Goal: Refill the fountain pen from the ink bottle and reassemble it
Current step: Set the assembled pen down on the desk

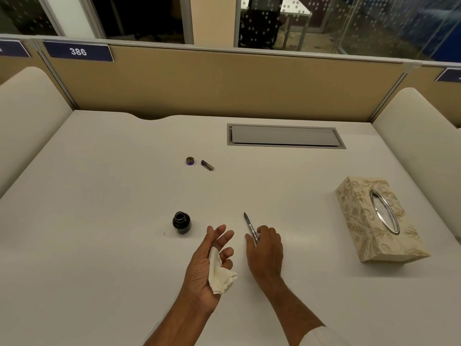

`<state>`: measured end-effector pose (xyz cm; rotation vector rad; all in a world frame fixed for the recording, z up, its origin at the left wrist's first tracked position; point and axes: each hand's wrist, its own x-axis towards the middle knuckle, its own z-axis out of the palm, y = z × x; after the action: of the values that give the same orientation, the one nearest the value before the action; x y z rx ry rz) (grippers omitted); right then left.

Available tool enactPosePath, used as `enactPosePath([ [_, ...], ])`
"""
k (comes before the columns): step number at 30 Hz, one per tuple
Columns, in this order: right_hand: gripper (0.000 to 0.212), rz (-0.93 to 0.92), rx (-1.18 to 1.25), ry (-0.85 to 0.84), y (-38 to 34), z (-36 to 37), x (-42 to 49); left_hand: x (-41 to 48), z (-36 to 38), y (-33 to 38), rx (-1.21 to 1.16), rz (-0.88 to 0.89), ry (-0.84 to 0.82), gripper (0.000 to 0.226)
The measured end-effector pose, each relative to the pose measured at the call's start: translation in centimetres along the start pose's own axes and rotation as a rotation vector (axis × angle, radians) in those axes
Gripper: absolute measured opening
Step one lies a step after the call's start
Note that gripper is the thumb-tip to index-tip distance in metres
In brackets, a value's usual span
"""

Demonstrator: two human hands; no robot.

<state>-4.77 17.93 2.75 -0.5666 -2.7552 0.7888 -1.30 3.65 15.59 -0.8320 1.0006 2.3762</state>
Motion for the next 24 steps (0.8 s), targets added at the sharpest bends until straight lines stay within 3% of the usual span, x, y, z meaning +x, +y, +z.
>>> enactPosePath([
  [10,0.049,0.077,0.054,-0.142,0.2,-2.4,-0.1,-0.9,-1.9,1.1,-0.074,-0.046,-0.137,0.036],
  [13,0.047,0.127,0.087,-0.118,-0.8,-3.6,-1.1,-1.4,-2.4,1.3,-0.085,-0.06,-0.172,0.034],
  [17,0.025,0.266,0.373,-0.088,-4.1,-7.6,-5.0,-2.1,-2.6,1.5,-0.098,-0.057,-0.213,0.035],
  [21,0.022,0.386,0.704,-0.273,-8.4,-13.5,-10.7,-3.7,-1.8,1.2,-0.104,-0.057,-0.246,0.035],
  [24,0.026,0.442,0.812,-0.38,-10.3,-16.4,-13.9,-4.6,-1.1,0.4,-0.126,-0.044,-0.26,0.032],
])
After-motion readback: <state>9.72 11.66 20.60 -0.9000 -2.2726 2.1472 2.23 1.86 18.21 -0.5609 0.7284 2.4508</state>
